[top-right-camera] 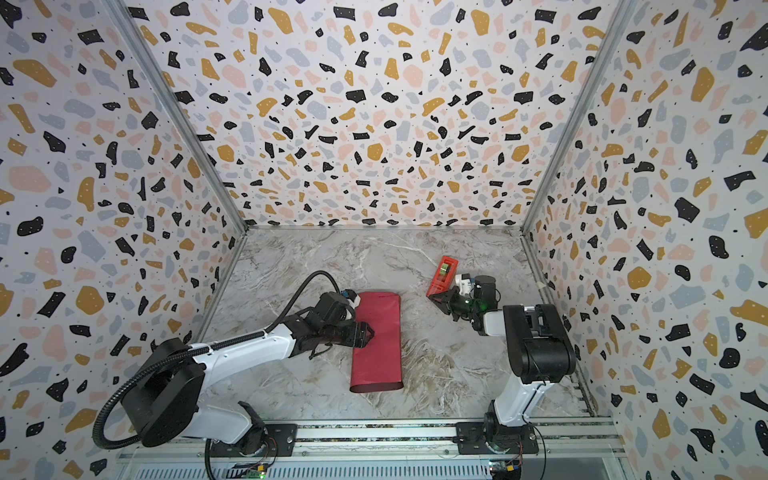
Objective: Wrap the gift box in paper
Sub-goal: 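Pull a strip of clear tape from the dispenser with the right gripper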
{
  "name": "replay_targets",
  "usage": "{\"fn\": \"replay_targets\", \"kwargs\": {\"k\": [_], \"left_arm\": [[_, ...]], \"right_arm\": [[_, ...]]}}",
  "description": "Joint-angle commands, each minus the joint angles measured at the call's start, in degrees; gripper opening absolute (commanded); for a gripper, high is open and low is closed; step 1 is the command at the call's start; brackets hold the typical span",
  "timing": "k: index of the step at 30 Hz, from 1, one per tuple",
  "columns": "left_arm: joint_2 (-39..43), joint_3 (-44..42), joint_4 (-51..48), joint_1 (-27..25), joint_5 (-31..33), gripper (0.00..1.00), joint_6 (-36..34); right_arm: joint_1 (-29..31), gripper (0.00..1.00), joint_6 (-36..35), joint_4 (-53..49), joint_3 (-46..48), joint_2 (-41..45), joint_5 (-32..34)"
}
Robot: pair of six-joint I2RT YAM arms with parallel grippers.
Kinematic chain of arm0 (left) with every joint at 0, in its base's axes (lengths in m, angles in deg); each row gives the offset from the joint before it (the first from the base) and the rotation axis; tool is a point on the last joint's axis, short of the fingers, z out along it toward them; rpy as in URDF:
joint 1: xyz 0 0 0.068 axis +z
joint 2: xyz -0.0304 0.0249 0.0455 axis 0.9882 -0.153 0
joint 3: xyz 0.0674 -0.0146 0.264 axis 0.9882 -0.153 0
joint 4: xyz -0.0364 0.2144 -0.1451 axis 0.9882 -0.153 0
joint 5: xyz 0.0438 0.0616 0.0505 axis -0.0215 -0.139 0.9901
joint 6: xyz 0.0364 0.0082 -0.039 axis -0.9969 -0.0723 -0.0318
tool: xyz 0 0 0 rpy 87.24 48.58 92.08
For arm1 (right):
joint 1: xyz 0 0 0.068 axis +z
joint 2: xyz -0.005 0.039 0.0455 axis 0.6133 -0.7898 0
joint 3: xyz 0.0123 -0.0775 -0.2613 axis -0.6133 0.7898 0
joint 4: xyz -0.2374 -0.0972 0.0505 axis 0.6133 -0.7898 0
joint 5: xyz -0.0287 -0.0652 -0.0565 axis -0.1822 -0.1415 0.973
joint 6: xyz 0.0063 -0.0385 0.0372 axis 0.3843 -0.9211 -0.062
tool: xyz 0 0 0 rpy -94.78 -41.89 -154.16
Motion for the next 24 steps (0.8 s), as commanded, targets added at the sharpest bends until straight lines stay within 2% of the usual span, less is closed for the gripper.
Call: {"fn": "replay_targets", "kwargs": {"k": [1, 19, 24], "left_arm": [[-3.0, -2.5, -9.1, -0.2, 5.1, 0.83, -1.9], [-3.1, -2.9, -8.9, -0.3, 5.2, 0.83, -1.8], [-3.1, -3.1, -8.7, -0.2, 5.1, 0.83, -1.8]], "right_arm": [[0.9, 0.0, -2.0, -1.6, 0.6, -0.4, -1.9], [0.6, 0.0, -4.5, -3.6, 1.0, -1.2, -0.7], [0.4, 0.0, -7.4, -6.8, 0.8, -1.2, 1.8]]}}
